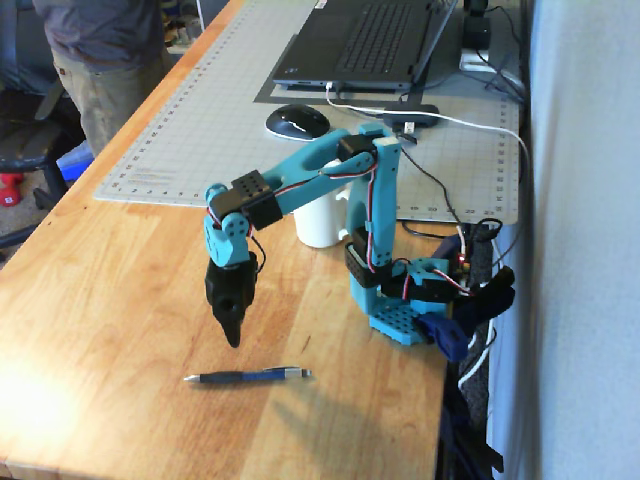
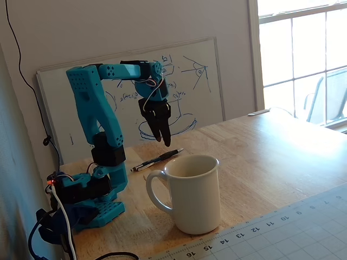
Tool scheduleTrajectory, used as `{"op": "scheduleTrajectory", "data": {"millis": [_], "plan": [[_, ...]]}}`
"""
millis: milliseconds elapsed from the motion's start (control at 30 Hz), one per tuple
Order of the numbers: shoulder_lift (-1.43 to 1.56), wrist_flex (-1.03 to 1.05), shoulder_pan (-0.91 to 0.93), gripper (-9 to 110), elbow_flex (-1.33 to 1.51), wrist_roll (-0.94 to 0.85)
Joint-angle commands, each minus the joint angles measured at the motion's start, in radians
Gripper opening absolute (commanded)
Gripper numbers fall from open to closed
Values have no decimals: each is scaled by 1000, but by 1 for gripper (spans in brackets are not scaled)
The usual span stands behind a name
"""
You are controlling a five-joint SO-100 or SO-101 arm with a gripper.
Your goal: Grasp a pen and put it in a mug.
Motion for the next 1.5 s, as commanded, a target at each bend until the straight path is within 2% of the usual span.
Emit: {"op": "scheduleTrajectory", "data": {"millis": [0,233,633,1067,1467], "plan": [[-25,-9,-38,20,-94,11],[-104,-15,-60,20,-95,-5],[-218,-199,-95,20,-77,9],[-275,-209,-87,20,-77,9],[-259,-209,-83,-1,-78,9]]}}
